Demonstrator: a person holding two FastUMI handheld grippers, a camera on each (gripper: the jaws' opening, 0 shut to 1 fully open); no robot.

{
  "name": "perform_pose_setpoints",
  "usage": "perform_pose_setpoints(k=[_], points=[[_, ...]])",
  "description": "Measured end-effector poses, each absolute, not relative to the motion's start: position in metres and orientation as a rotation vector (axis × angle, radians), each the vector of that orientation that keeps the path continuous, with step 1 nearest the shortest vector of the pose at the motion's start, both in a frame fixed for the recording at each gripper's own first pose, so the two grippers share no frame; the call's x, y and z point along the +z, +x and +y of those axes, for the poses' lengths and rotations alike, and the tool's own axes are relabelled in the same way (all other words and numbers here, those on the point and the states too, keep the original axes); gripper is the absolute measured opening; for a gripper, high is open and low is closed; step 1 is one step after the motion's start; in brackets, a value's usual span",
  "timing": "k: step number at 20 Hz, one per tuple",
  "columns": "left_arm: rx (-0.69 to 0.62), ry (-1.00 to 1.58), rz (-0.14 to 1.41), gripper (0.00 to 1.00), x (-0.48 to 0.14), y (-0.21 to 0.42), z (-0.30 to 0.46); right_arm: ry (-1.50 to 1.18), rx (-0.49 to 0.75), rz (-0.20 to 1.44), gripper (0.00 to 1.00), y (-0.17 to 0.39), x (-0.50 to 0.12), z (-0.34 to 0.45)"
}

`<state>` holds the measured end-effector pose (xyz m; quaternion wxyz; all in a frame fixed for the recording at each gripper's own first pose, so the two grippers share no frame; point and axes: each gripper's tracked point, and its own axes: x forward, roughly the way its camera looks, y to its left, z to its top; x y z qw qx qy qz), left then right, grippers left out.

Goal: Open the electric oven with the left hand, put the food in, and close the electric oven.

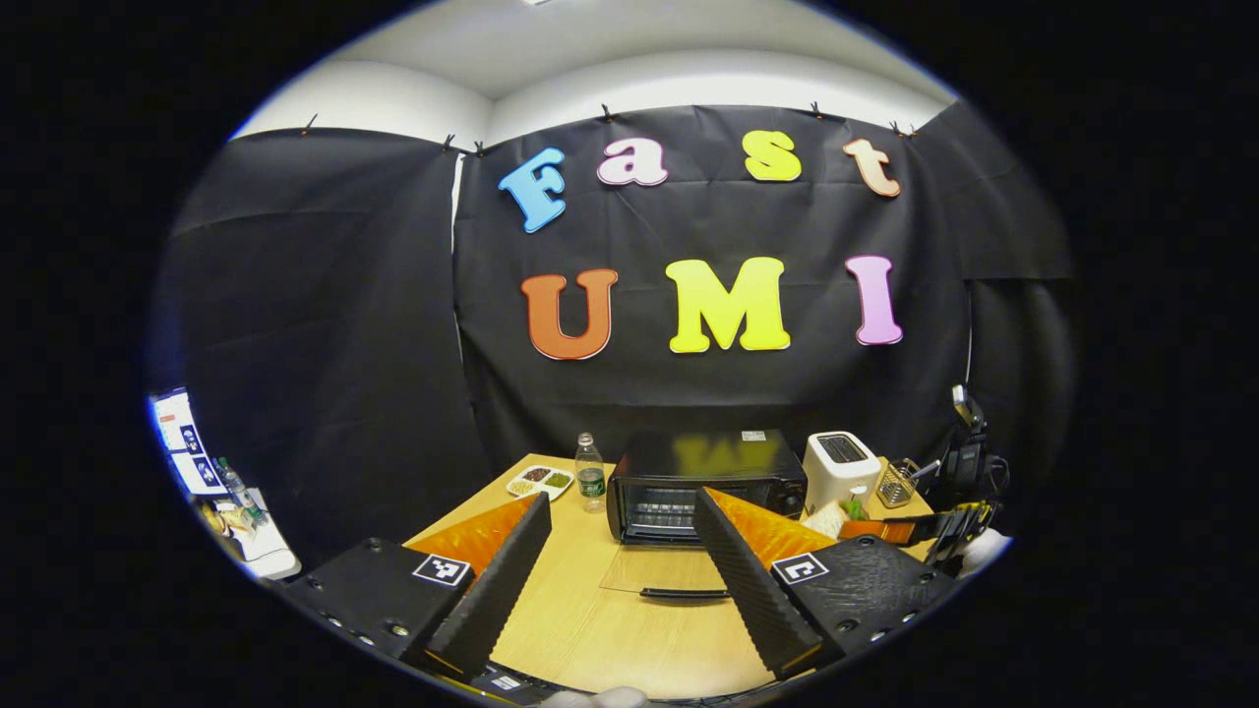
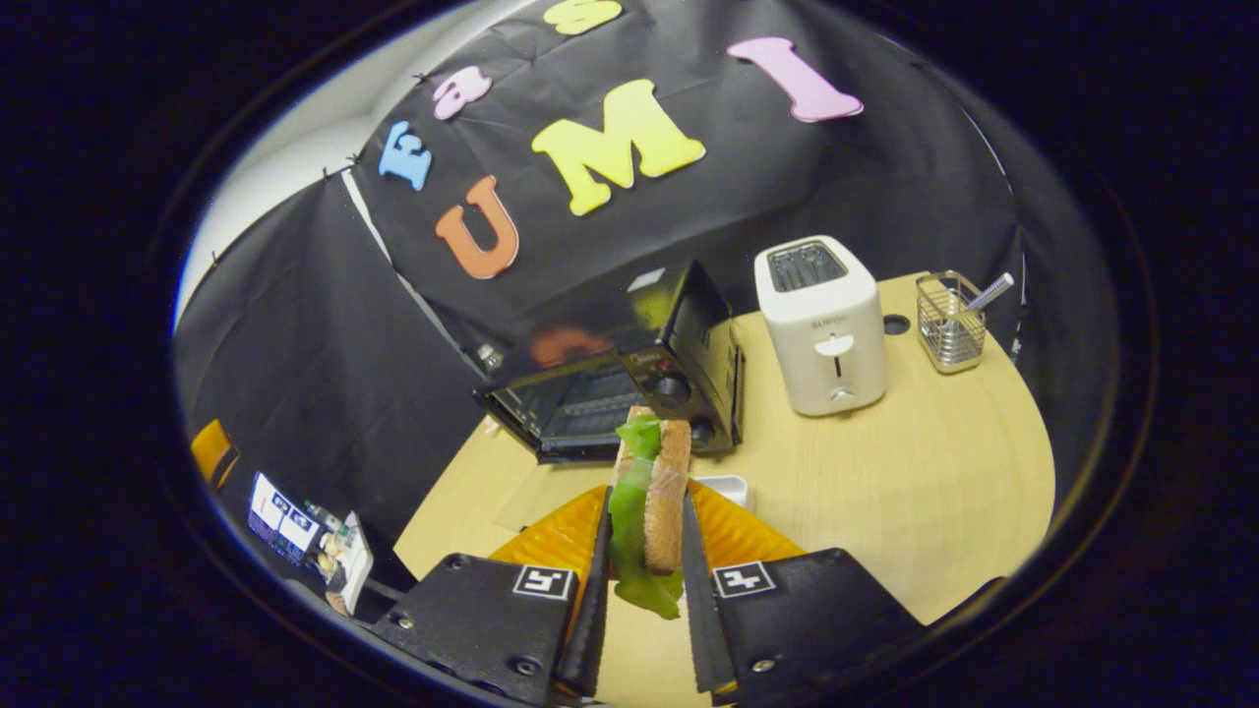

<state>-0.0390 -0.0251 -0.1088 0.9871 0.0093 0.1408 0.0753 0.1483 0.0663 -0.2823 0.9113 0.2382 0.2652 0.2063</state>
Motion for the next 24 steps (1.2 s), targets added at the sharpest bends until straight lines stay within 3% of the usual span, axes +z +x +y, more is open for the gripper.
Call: perform_pose_setpoints(k=[13,24], points=[[-0.05,0.107,0.345,0.96,-0.141,-0.057,0.018,0.974,0.194,0.371,0.38,0.223,-0.313,0.232],[-0.064,0.153,0.419,0.95,-0.173,-0.062,0.073,1.142,-0.011,0.321,0.38,0.318,-0.35,0.271]])
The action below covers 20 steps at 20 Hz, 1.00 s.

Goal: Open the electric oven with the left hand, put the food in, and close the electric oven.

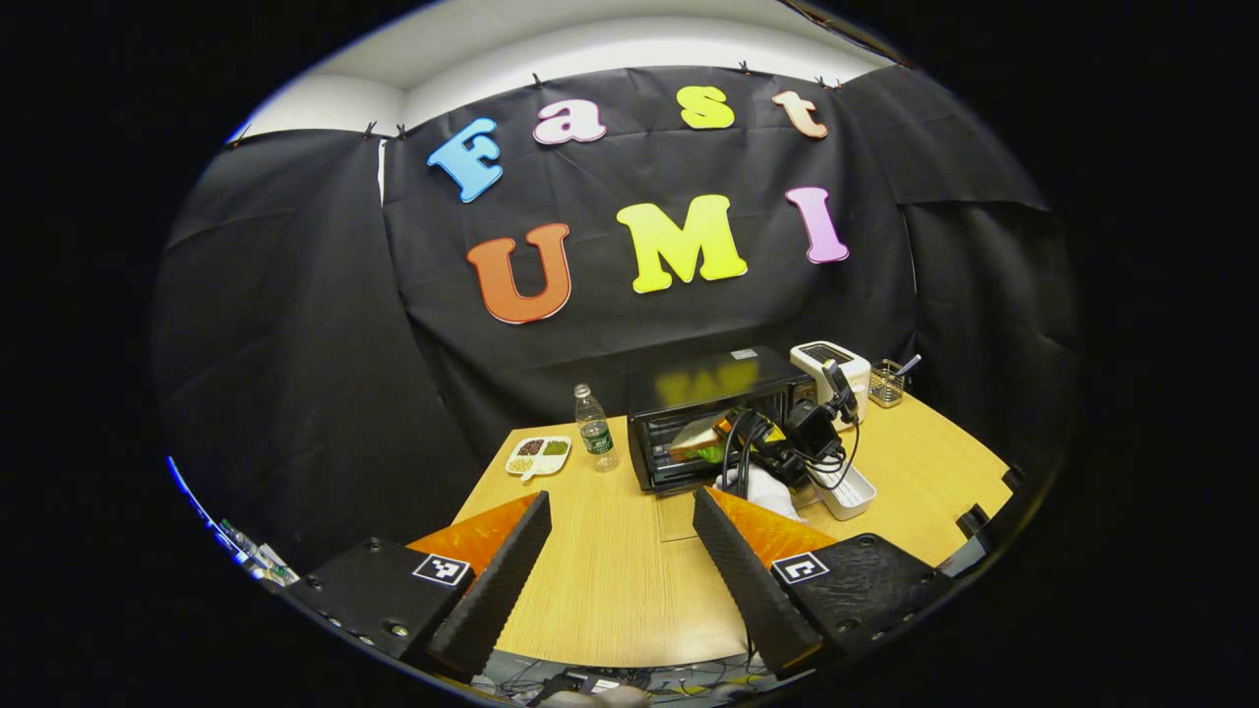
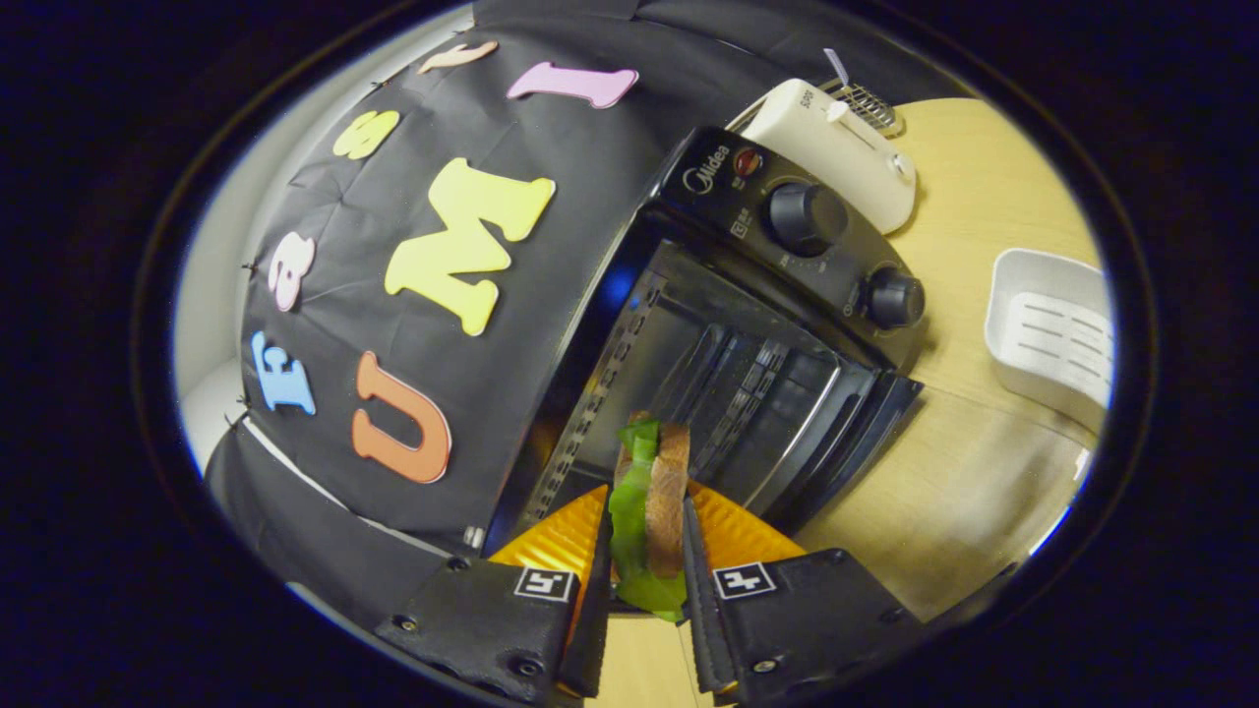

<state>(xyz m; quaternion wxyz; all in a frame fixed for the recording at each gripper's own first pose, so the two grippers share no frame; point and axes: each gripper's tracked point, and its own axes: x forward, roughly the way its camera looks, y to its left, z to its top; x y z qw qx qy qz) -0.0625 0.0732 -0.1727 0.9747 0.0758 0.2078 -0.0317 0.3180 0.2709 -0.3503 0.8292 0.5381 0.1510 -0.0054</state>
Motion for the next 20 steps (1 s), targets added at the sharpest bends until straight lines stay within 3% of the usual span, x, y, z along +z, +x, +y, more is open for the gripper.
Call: perform_pose_setpoints(k=[3,4,5,6,7,8,9,10,11,12,14,20], points=[[-0.045,0.133,0.438,0.96,-0.179,-0.059,0.087,1.141,-0.041,0.322,0.39,0.33,-0.357,0.268],[-0.04,0.126,0.443,0.96,-0.179,-0.059,0.09,1.107,-0.052,0.335,0.29,0.33,-0.362,0.266],[-0.037,0.12,0.446,0.96,-0.18,-0.058,0.091,1.08,-0.062,0.343,0.39,0.331,-0.366,0.265],[-0.036,0.116,0.444,0.96,-0.181,-0.056,0.092,1.038,-0.071,0.359,0.31,0.329,-0.369,0.261],[-0.035,0.111,0.441,0.96,-0.18,-0.055,0.093,0.986,-0.086,0.368,0.57,0.329,-0.371,0.256],[-0.041,0.099,0.441,0.96,-0.18,-0.054,0.091,0.941,-0.099,0.371,0.39,0.329,-0.372,0.249],[-0.044,0.09,0.442,0.95,-0.18,-0.053,0.089,0.892,-0.114,0.382,0.55,0.33,-0.372,0.244],[-0.045,0.087,0.443,0.96,-0.18,-0.052,0.09,0.826,-0.119,0.385,0.46,0.327,-0.369,0.239],[-0.045,0.087,0.439,0.96,-0.178,-0.051,0.091,0.757,-0.121,0.377,0.55,0.331,-0.366,0.233],[-0.042,0.088,0.435,0.96,-0.178,-0.049,0.091,0.677,-0.13,0.38,0.77,0.325,-0.363,0.227],[-0.038,0.086,0.424,0.96,-0.176,-0.047,0.092,0.565,-0.102,0.364,1.0,0.32,-0.35,0.224],[-0.029,0.062,0.379,0.95,-0.168,-0.039,0.086,0.401,0.047,0.369,1.0,0.246,-0.317,0.22]])
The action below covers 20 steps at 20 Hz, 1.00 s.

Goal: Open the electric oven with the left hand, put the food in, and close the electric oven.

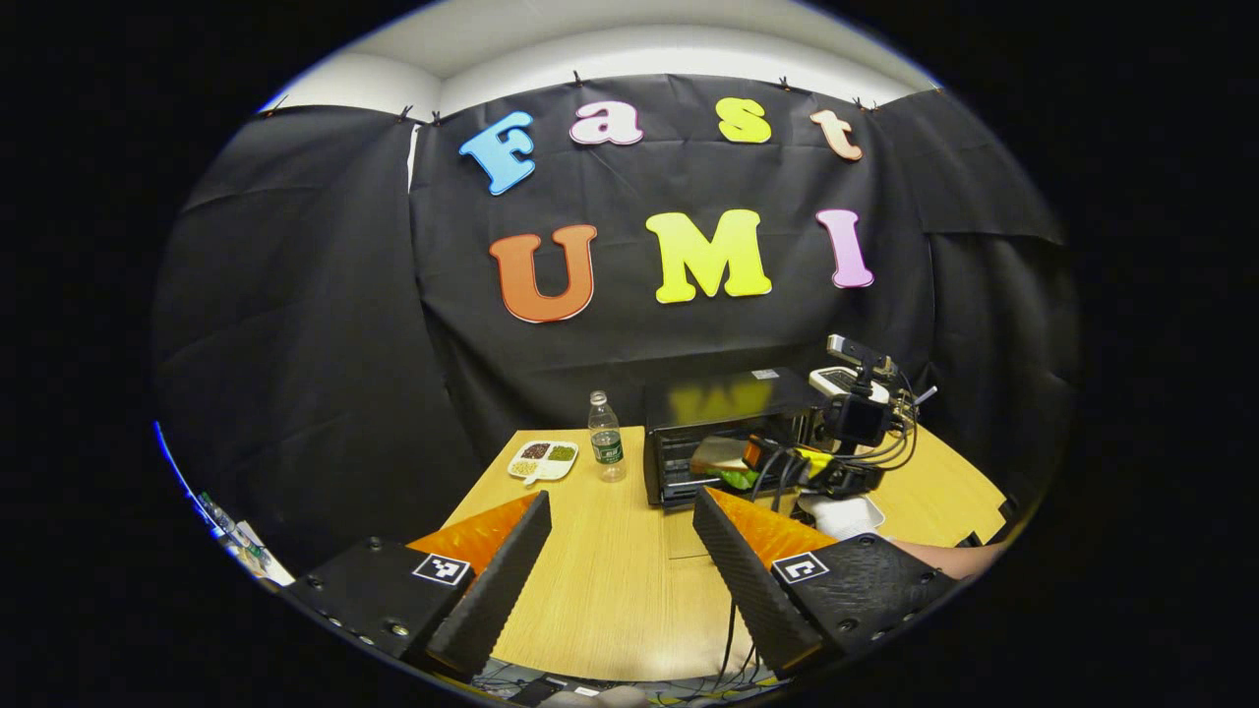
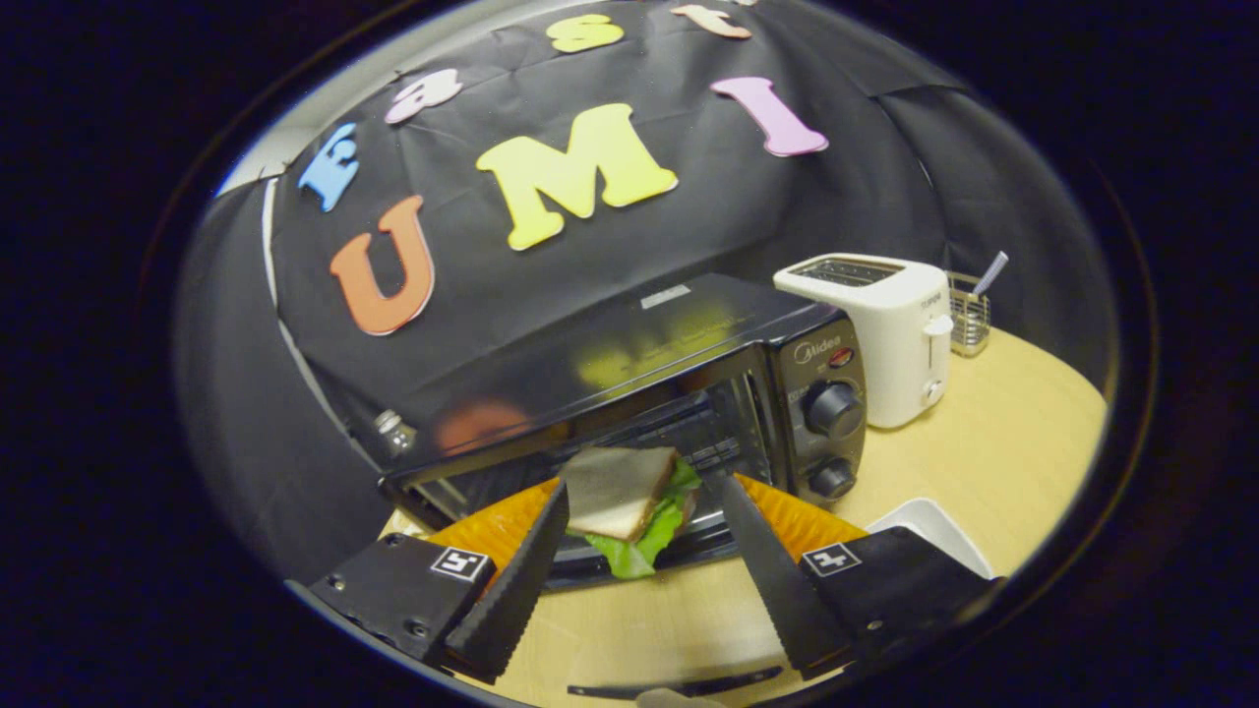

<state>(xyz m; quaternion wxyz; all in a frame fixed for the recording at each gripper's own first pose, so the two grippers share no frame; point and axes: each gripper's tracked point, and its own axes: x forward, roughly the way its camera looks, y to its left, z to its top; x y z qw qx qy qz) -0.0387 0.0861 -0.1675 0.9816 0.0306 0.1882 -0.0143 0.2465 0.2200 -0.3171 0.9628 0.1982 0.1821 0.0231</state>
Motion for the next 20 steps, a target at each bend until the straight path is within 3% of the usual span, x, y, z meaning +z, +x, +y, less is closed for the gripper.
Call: perform_pose_setpoints(k=[1,2,3,4,6,7,8,9,10,11,12,18,19,20], points=[[-0.03,0.061,0.361,0.96,-0.165,-0.037,0.085,0.367,0.061,0.369,1.0,0.232,-0.311,0.213],[-0.035,0.06,0.349,0.96,-0.162,-0.035,0.08,0.32,0.076,0.367,0.89,0.216,-0.304,0.205],[-0.036,0.059,0.334,0.96,-0.159,-0.033,0.077,0.276,0.095,0.364,0.89,0.199,-0.297,0.195],[-0.04,0.055,0.324,0.96,-0.159,-0.031,0.073,0.237,0.102,0.363,1.0,0.183,-0.288,0.183],[-0.045,0.047,0.306,0.96,-0.16,-0.026,0.064,0.173,0.12,0.333,1.0,0.153,-0.264,0.158],[-0.048,0.045,0.301,0.96,-0.16,-0.023,0.058,0.148,0.118,0.313,0.89,0.141,-0.249,0.141],[-0.048,0.047,0.291,0.96,-0.163,-0.019,0.054,0.118,0.111,0.296,0.89,0.128,-0.237,0.124],[-0.05,0.045,0.288,0.96,-0.165,-0.016,0.049,0.093,0.104,0.284,1.0,0.118,-0.225,0.108],[-0.05,0.039,0.287,0.96,-0.17,-0.012,0.044,0.069,0.093,0.27,1.0,0.109,-0.214,0.093],[-0.049,0.031,0.287,0.95,-0.175,-0.008,0.04,0.054,0.09,0.255,0.89,0.1,-0.202,0.079],[-0.049,0.025,0.3,0.95,-0.183,-0.005,0.034,0.04,0.083,0.239,1.0,0.092,-0.191,0.065],[-0.077,0.012,0.352,0.96,-0.235,0.008,-0.007,-0.029,0.066,0.18,1.0,0.062,-0.146,0.009],[-0.083,0.001,0.359,0.96,-0.244,0.011,-0.014,-0.038,0.069,0.184,0.91,0.06,-0.143,0.003],[-0.087,0.0,0.364,0.96,-0.252,0.013,-0.022,-0.044,0.067,0.188,1.0,0.058,-0.14,-0.004]])
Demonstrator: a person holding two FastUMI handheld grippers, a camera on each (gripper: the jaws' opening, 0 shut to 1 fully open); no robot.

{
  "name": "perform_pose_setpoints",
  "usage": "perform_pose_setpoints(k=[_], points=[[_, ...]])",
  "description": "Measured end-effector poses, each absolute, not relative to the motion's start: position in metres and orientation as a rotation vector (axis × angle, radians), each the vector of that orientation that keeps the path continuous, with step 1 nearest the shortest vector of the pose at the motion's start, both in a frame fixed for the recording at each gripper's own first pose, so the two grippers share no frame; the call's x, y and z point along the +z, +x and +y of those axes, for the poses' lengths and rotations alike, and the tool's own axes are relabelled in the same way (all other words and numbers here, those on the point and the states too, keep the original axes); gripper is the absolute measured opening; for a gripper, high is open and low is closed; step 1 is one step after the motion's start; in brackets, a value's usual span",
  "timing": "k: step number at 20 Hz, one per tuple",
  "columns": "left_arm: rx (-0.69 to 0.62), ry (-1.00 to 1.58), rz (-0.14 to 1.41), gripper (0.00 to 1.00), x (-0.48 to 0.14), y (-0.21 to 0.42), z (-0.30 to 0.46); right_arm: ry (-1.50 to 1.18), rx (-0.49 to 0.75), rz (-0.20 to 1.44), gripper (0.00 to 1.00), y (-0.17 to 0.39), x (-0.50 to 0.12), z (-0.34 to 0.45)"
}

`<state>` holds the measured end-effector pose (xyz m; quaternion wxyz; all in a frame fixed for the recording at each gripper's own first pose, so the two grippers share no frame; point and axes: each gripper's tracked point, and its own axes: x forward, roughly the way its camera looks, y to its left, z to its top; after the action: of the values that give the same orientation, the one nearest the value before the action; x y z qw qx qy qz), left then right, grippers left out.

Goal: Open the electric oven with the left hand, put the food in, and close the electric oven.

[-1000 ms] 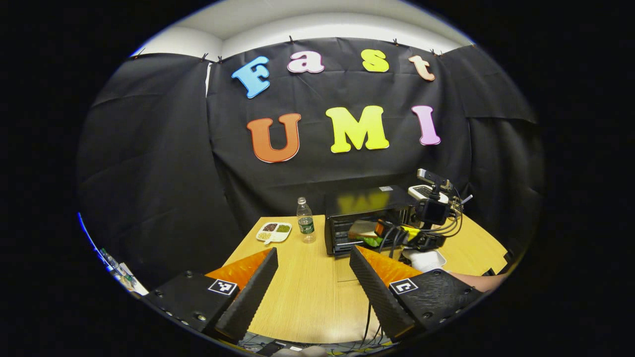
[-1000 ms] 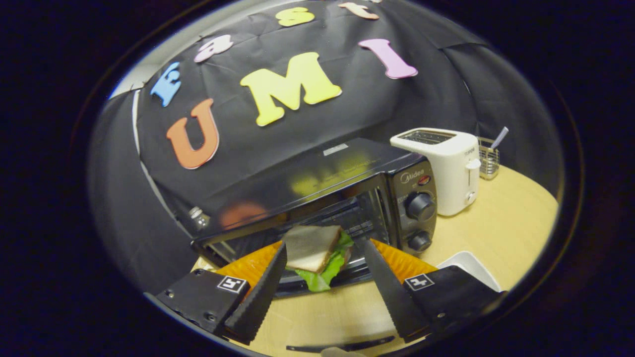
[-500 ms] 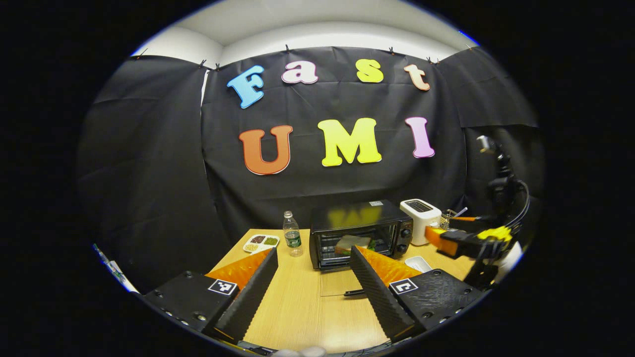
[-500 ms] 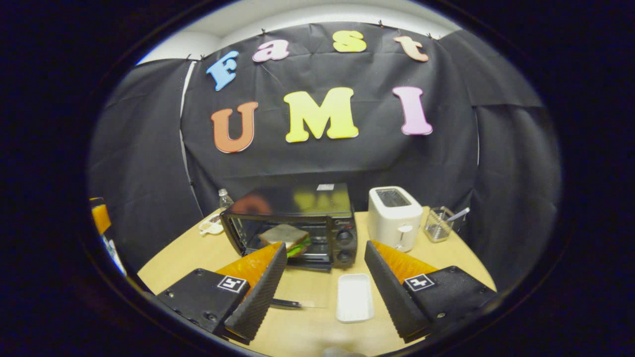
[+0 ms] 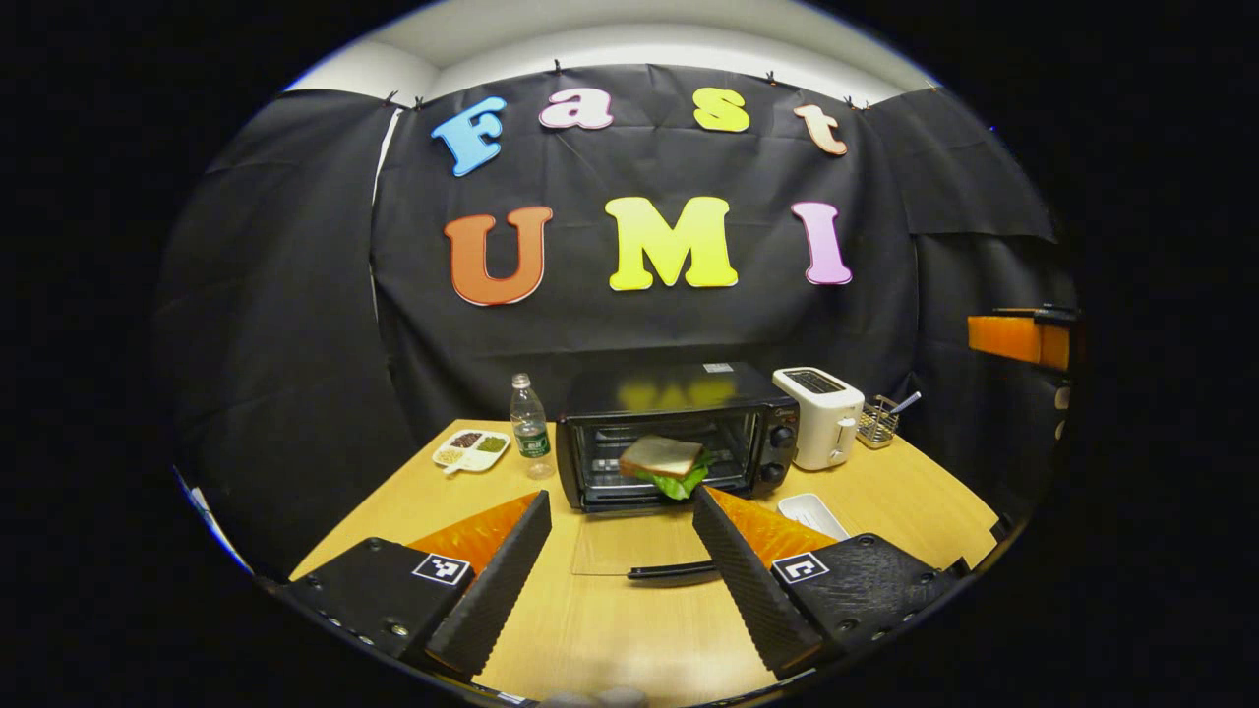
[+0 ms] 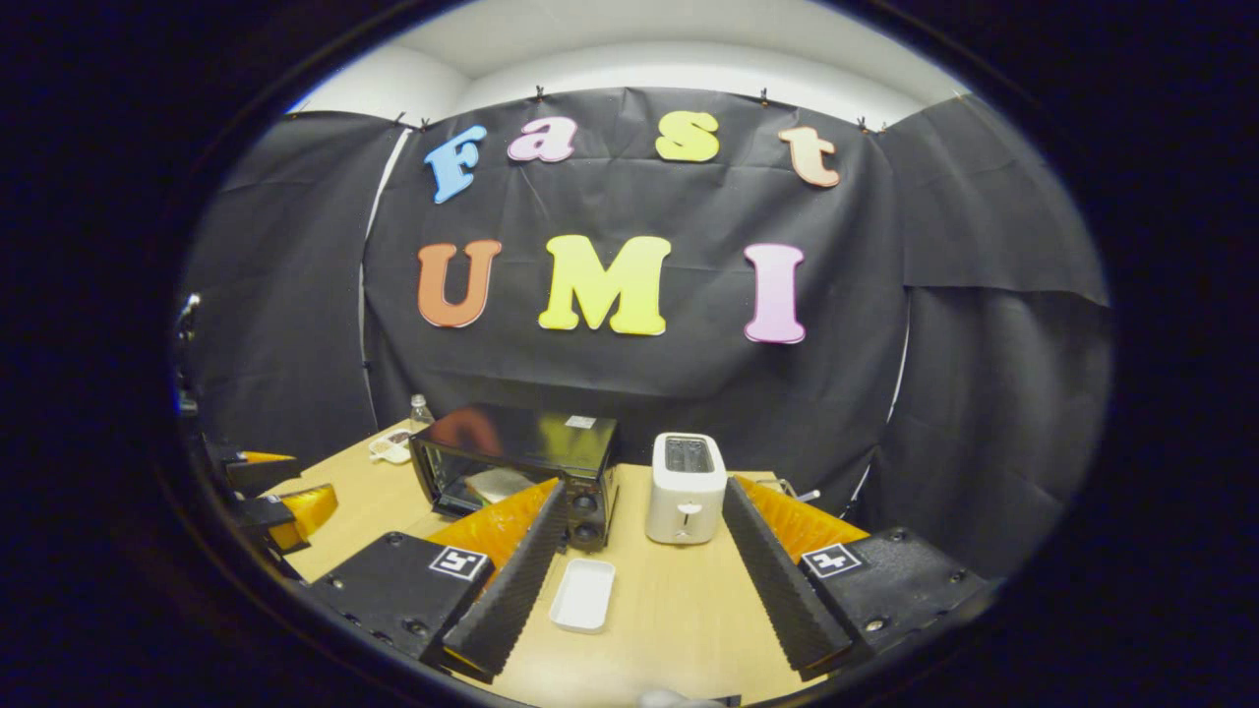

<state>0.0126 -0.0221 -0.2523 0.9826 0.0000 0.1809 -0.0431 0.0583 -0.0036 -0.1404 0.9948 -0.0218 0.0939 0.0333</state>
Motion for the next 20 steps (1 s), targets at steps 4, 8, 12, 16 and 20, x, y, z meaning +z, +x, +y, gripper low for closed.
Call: perform_pose_setpoints(k=[4,8,12,16,20], points=[[-0.095,-0.016,0.43,0.96,-0.307,0.019,-0.048,-0.072,0.055,0.19,1.0,0.053,-0.127,-0.027],[-0.099,-0.007,0.508,0.96,-0.369,0.023,-0.071,-0.093,0.051,0.192,1.0,0.046,-0.116,-0.041],[-0.109,-0.021,0.604,0.96,-0.424,0.027,-0.094,-0.114,0.043,0.2,1.0,0.042,-0.115,-0.054],[-0.1,-0.036,0.66,0.96,-0.452,0.036,-0.102,-0.104,0.031,0.238,1.0,0.044,-0.128,-0.063],[-0.1,-0.012,0.686,0.96,-0.47,0.046,-0.102,-0.095,0.023,0.269,1.0,0.049,-0.142,-0.065]])
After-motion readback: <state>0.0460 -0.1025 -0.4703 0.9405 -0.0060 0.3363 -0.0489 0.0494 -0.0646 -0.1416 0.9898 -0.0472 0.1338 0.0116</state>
